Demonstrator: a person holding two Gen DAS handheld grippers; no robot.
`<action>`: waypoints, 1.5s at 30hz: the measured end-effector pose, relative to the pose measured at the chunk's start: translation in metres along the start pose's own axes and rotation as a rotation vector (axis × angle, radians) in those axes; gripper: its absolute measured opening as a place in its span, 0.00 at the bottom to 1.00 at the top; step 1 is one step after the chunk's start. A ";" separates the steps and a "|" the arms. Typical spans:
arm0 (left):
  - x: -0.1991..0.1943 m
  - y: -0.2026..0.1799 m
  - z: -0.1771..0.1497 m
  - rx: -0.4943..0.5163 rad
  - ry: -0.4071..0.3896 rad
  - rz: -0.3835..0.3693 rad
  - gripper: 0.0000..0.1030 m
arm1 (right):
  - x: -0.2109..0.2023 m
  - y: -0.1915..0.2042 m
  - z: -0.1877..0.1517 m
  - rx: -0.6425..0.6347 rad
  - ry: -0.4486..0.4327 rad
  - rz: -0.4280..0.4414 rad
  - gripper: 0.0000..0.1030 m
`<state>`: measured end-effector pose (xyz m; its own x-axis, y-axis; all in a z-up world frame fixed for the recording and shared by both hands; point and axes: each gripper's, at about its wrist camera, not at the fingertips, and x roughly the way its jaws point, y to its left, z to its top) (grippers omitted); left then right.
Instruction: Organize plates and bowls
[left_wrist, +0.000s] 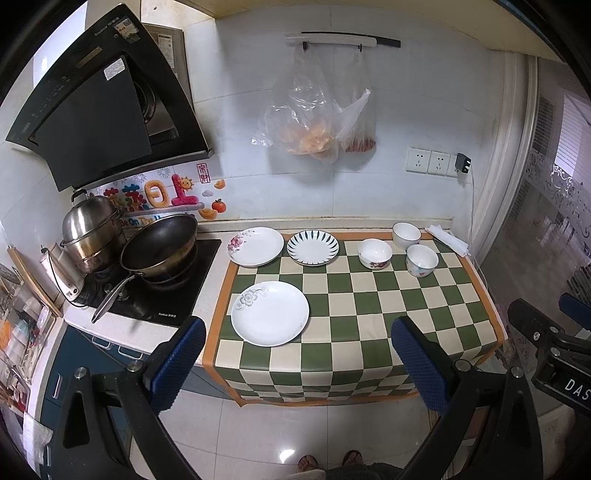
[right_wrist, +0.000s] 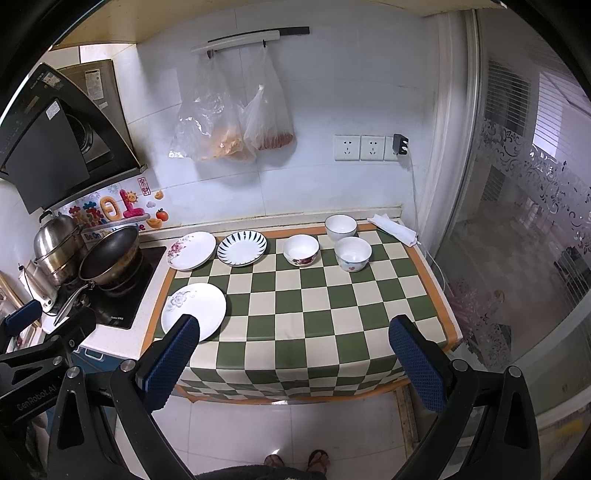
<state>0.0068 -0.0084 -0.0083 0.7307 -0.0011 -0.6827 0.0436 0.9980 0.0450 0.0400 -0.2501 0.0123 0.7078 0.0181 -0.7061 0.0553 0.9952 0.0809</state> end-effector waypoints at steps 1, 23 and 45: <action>-0.003 0.005 0.001 0.000 -0.001 0.001 1.00 | 0.000 0.001 0.000 0.000 0.000 0.001 1.00; -0.004 0.016 0.007 -0.002 -0.005 -0.002 1.00 | -0.003 0.007 0.000 0.000 -0.003 0.000 1.00; -0.005 0.017 0.008 -0.005 -0.007 -0.003 1.00 | -0.002 0.010 0.003 0.000 -0.006 -0.002 1.00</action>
<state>0.0097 0.0080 0.0016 0.7355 -0.0046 -0.6775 0.0424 0.9983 0.0392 0.0410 -0.2407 0.0169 0.7121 0.0152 -0.7019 0.0570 0.9952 0.0795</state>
